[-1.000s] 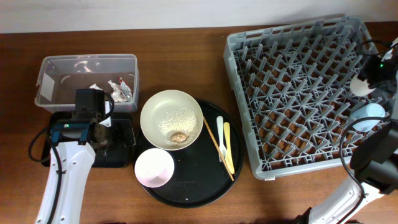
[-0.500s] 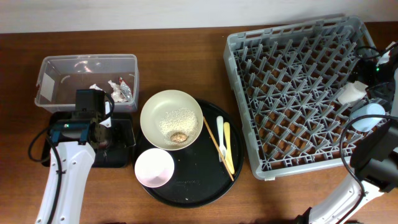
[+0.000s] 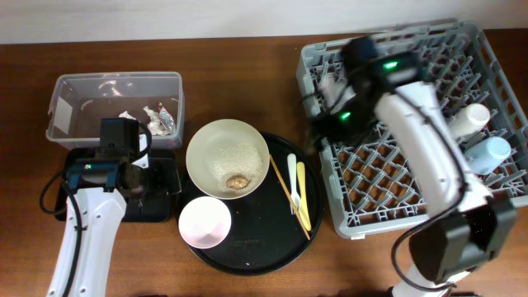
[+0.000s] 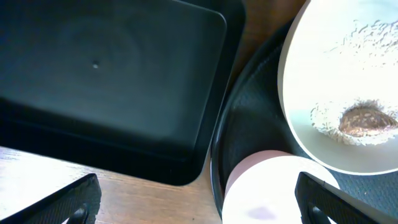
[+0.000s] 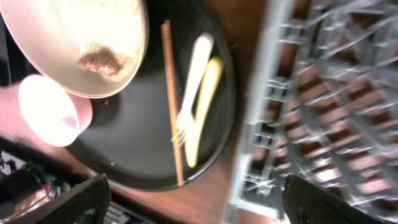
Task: Sort waste into correct bins and load items into the dishwasher rack
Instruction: 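Grasp the pink bowl rim with the right gripper, then place the pink bowl upright in the rack's back right corner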
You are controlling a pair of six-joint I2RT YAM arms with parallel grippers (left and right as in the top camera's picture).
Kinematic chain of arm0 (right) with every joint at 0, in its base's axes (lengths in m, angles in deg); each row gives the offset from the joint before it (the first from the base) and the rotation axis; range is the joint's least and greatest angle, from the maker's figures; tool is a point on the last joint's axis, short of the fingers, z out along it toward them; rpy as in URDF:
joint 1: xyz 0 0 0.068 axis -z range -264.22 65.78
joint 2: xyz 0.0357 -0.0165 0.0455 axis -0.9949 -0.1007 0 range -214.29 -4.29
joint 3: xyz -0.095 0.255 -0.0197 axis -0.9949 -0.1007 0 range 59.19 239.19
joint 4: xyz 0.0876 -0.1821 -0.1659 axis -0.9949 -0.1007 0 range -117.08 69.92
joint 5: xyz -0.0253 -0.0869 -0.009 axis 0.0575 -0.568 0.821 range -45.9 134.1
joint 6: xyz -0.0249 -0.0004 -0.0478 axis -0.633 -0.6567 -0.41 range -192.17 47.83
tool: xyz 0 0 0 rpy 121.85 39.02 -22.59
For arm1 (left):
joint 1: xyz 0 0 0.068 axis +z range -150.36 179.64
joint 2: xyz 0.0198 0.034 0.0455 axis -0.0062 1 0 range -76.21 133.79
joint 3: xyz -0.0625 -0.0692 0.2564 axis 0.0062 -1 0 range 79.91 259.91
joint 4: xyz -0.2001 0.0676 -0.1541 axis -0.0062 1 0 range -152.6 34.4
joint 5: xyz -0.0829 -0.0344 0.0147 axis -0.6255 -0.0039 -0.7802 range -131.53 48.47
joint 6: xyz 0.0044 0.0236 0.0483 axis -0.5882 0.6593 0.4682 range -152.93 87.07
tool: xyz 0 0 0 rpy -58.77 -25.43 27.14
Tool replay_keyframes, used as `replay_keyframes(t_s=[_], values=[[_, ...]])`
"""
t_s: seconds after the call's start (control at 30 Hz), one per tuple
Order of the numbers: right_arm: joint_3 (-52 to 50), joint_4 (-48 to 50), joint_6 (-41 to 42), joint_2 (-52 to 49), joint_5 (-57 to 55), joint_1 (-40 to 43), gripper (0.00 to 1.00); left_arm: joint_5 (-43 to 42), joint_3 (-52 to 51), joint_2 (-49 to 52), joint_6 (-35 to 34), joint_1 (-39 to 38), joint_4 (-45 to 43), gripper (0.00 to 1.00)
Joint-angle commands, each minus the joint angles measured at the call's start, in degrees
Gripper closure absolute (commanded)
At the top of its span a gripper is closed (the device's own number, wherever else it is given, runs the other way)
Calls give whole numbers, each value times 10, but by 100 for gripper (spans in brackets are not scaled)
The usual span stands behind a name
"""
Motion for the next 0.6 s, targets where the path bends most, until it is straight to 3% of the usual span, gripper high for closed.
replay_keyframes(t_s=[0.0,0.17,0.3,0.37,0.57], values=[[-84,60,95,0,36,-103,12,29,-1,1,-7,3,-10,1],[-195,217,204,0,37,-251,13,26,-1,1,-7,64,-19,1],[-254,320,287,-2,15,-334,26,8,-1,1,-7,79,-15,1],[-274,378,316,-2,15,-355,38,6,-1,1,-7,79,-15,1],[-274,422,339,-57,11,-359,43,6,-1,1,-7,79,-12,1]])
